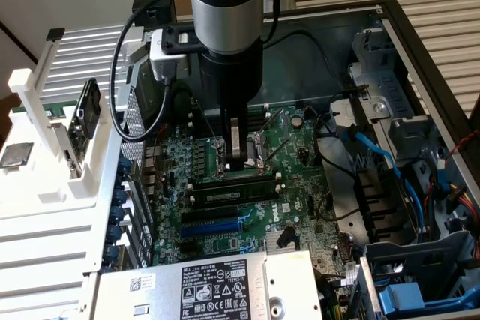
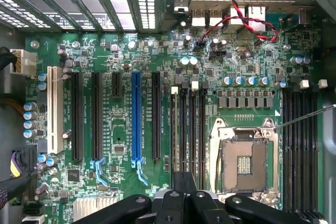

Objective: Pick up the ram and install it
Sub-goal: 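Press down the ram until it locks into place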

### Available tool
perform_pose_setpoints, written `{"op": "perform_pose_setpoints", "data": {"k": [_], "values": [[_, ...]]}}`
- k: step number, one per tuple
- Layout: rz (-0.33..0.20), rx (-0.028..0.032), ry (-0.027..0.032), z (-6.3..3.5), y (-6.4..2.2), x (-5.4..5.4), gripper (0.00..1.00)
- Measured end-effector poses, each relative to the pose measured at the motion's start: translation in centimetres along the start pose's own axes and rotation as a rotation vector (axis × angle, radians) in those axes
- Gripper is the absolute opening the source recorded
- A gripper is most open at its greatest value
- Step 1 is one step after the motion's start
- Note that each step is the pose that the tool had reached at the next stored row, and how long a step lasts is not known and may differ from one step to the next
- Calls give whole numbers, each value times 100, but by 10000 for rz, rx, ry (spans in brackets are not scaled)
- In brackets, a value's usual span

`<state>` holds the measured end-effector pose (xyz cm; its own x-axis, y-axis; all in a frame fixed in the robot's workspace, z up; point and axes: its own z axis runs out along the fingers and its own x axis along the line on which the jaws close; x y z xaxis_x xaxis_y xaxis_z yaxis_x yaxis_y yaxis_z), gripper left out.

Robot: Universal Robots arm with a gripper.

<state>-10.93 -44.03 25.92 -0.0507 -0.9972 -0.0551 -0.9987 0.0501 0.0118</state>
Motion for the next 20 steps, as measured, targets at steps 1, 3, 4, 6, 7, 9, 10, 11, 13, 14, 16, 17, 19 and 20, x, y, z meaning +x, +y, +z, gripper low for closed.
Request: {"op": "perform_pose_setpoints", "data": {"k": [1, 3, 4, 6, 7, 9, 10, 11, 13, 14, 16, 17, 19, 20], "values": [[465, 26, -14, 6, 0, 0, 10], [813, 46, -19, 13, 0, 1, 10], [1148, 63, -21, 21, 0, 2, 10], [1671, 92, -25, 27, 0, 2, 10], [1831, 101, -28, 28, 0, 2, 10], [2141, 119, -34, 30, 0, 2, 10], [2299, 128, -36, 30, -1, 1, 10], [2586, 144, -39, 30, 0, 2, 10], [3133, 175, -46, 30, 0, 2, 10], [3273, 183, -48, 30, 0, 2, 10], [3697, 206, -52, 30, 0, 2, 10], [3847, 214, -54, 30, 0, 2, 10], [4150, 231, -58, 30, 0, 2, 10], [4293, 239, -60, 30, 0, 2, 10]]}}
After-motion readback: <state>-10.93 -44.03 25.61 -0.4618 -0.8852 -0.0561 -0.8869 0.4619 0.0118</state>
